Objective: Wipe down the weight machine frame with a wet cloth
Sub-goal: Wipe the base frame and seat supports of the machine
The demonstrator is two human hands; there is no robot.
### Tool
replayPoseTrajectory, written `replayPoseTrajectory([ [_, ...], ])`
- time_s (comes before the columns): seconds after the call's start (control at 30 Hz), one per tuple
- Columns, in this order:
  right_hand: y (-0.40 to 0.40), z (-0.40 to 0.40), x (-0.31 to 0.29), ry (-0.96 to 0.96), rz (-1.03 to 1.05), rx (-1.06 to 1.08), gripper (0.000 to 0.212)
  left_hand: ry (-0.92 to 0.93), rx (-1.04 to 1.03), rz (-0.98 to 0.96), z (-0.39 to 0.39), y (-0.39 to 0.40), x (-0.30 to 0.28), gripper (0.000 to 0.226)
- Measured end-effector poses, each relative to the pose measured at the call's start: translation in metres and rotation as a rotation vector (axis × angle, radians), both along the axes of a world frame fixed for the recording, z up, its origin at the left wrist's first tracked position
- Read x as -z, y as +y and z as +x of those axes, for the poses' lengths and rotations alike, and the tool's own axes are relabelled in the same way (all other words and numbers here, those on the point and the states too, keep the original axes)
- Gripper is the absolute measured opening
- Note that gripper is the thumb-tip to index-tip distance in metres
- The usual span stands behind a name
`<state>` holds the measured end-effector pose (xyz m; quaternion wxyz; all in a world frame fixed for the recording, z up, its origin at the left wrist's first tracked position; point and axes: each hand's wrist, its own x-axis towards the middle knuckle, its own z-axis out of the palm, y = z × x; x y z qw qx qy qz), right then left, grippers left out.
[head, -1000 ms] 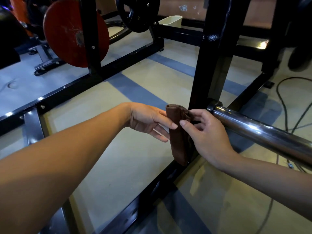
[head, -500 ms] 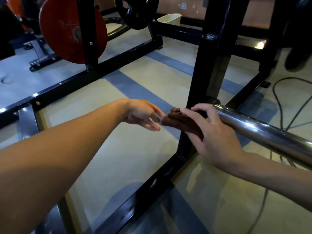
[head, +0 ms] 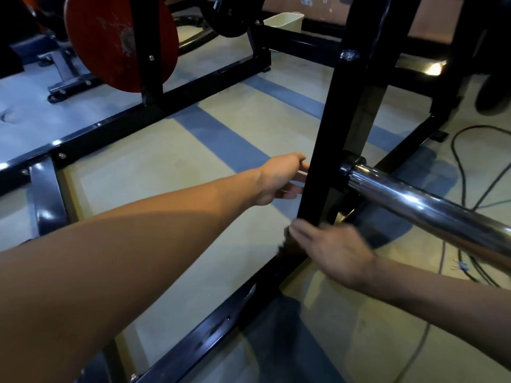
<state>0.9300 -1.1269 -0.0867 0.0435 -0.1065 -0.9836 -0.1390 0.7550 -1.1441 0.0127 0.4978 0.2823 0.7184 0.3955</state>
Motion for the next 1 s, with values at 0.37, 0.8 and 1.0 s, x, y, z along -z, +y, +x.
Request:
replayPoseTrajectory([
  [0.37,-0.001,-0.003,0.056,-0.059,-0.073,-0.053,0.07,-0.024,-0.076,0.05,0.001,0.0,0.007,0.039],
  [0.8,0.025,0.033,0.113,0.043,-0.395,-0.147,0.065,-0.026,-0.104,0.061,0.001,0.0,0.009,0.035],
  [1.0,-0.02,-0.031,0.032,-0.189,-0.166,-0.077,0.06,-0.04,-0.104,0.061,0.002,-0.003,0.012,0.032],
])
